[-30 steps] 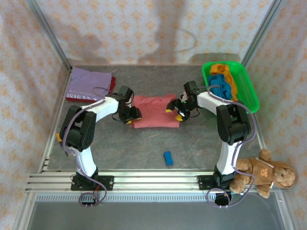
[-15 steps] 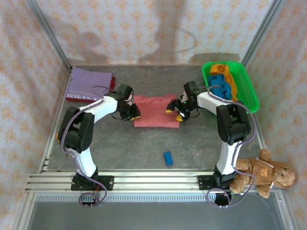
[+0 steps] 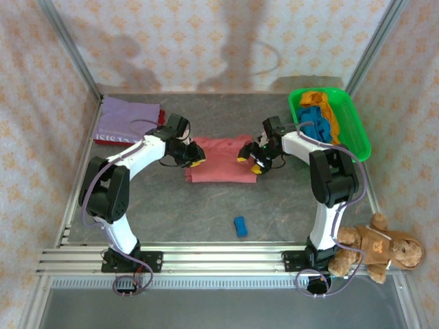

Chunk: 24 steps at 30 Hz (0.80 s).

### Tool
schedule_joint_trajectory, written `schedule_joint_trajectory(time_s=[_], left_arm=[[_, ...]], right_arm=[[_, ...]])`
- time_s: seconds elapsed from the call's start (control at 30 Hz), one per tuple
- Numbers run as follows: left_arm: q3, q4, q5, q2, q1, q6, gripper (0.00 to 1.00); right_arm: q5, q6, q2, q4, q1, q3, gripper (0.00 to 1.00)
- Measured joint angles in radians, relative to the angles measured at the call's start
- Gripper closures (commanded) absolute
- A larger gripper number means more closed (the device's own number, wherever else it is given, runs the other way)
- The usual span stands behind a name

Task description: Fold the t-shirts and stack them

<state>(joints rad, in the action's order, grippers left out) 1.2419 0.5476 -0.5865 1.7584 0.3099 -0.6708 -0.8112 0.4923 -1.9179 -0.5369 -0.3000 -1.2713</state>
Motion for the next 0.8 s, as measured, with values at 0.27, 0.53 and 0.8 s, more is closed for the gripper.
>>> schedule_joint_trajectory(time_s=[0.27,0.53,0.8], left_arm=[[0.024,0.118,0.144,0.006,-0.022,0.114,0.50],[0.010,0.046,0.090,0.135,-0.035,0.139,0.48],[-0.016,0.010,0.073,0.148,-0.035,0.172,0.69]], right_arm=[[0.000,0.000,-0.007,-0.002,0.003,0.000,0.30],[0.000,-0.005,-0.007,-0.009,0.003,0.000,0.30],[0.000,-0.008,-0.008,-0.010,0.003,0.000,0.30]])
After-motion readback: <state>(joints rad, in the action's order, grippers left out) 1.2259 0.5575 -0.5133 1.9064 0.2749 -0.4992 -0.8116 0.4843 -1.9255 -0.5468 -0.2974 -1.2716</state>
